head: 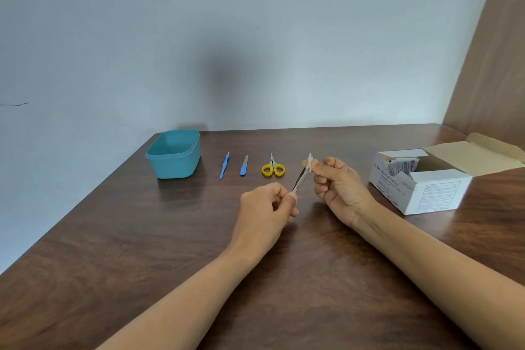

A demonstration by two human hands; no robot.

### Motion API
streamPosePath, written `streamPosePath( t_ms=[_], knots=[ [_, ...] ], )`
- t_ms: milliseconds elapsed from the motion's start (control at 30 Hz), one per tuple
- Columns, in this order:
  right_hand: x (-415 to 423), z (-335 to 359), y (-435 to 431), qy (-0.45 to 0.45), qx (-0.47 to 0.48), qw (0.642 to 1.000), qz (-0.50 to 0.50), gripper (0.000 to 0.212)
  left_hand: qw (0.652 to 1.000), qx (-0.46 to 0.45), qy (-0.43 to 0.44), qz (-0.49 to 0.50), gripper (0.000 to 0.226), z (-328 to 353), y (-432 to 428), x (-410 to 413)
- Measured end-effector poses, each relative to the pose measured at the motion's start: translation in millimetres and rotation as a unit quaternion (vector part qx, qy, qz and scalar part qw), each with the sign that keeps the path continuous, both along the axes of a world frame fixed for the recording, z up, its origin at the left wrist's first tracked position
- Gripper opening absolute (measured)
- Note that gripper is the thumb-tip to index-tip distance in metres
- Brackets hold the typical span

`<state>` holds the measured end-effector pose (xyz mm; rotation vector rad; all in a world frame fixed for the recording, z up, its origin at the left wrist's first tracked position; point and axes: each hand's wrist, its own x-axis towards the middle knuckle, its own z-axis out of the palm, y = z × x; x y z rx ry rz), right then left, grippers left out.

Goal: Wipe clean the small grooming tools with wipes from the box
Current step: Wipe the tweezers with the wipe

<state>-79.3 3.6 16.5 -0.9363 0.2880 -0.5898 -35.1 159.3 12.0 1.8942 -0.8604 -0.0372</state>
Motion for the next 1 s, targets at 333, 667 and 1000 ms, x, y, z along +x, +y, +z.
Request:
streamPosePath(
  t_ms=[333, 667, 1000],
  knots=[
    [1.6, 0.3, 0.1, -0.003, 0.008, 1.0, -0.008, 0.036, 1.0, -0.003, 0.0, -0.002, 0.021, 0.4, -0.3, -0.6],
    [1.3, -0.9, 0.4, -0.023, 0.015, 0.999, -0.03, 0.035, 1.0, -0.003, 0.001, -0.002, 0.021, 0.9, -0.1, -0.6],
    [0.2, -0.4, 3.6, -0.005, -0.013, 1.0, -0.018, 0.031, 1.0, 0.001, -0.001, -0.003, 0.021, 1.4, -0.3, -0.8]
  ],
)
